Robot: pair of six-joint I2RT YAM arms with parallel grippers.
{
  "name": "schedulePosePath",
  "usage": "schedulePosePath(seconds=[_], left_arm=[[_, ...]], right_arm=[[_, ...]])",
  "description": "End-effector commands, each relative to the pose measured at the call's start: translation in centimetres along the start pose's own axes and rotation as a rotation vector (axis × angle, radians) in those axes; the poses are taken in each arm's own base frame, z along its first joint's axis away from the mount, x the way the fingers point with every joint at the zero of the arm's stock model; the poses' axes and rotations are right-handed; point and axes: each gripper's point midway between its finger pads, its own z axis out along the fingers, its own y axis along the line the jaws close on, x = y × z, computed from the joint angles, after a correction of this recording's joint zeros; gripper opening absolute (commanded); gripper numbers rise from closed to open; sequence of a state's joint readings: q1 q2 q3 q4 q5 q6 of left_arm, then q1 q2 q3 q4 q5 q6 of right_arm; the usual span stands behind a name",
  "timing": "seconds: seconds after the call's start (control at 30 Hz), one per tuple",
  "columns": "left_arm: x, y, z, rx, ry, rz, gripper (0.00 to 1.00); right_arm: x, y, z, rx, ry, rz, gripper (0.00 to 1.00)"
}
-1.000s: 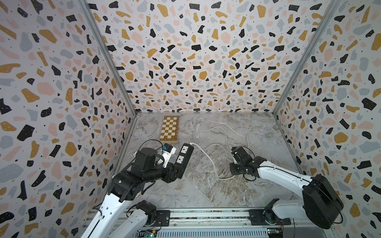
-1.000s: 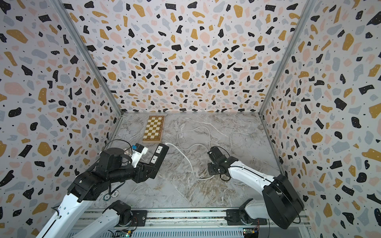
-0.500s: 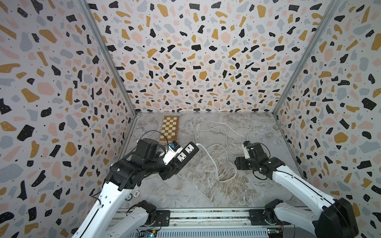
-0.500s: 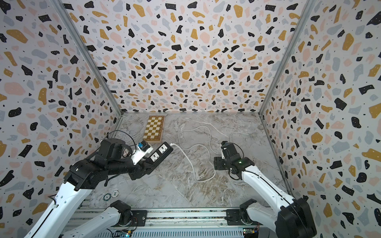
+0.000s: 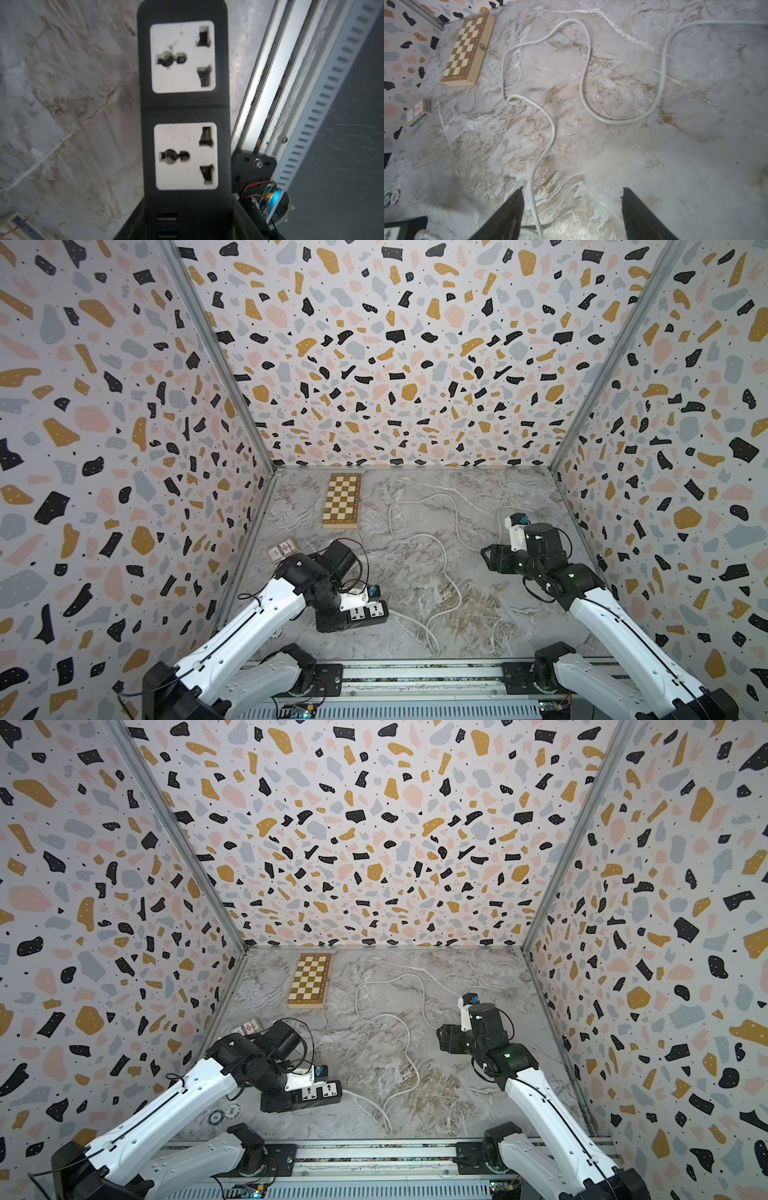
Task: Unwrap the cord wrapped around the power strip
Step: Place the power strip at the center of the board.
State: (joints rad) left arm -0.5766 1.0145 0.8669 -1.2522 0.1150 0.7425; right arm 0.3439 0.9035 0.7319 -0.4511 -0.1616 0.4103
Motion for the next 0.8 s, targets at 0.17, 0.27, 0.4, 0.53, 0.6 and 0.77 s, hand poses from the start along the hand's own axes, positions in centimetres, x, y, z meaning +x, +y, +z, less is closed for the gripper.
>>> schedulePosePath(seconds=[0.17,0.27,0.4,0.53,0.6,0.77], left_arm=[[-0.5,2.3,2.5,-0.075,0.02,0.16,0.0],[-0.8,3.1,3.2,-0.089,0.012,0.179,0.0],[-1.6,4.6,3.8,-0.11,-0.08,0.167,0.0],[-1.2,4.8,4.7,-0.087,-0.096,0.166,0.0],[-1.0,4.8,5.3,-0.071,-0.106,0.151,0.0],[0.0,4.7,6.8,-0.05,-0.099,0.114,0.0]], right_arm=[[0.0,1.6,0.2,-0.1,-0.007,-0.005,0.74],[0.0,1.9,0.3,-0.12,-0.007,-0.005,0.74],[0.0,2.3,0.4,-0.145,-0.009,-0.006,0.74],[0.2,2.4,0.5,-0.154,-0.009,-0.008,0.74],[0.2,2.4,0.6,-0.158,-0.012,-0.006,0.74],[0.3,2.4,0.8,-0.163,-0.017,-0.005,0.74]])
